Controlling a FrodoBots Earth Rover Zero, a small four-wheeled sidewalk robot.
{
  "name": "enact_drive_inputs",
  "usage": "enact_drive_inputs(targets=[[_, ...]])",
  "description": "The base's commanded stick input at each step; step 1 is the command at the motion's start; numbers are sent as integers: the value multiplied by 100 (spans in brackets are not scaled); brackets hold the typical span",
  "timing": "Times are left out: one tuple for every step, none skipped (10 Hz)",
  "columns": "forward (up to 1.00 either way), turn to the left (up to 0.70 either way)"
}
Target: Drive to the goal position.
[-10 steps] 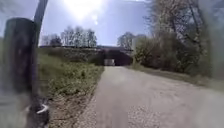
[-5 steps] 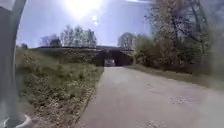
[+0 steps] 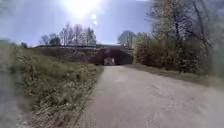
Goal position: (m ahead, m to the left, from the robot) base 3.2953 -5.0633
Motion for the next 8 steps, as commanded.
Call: enact_drive_inputs(targets=[[70, 14], [70, 6], [70, 0], [70, 0], [70, 0], [70, 0], [70, 0], [70, 0]])
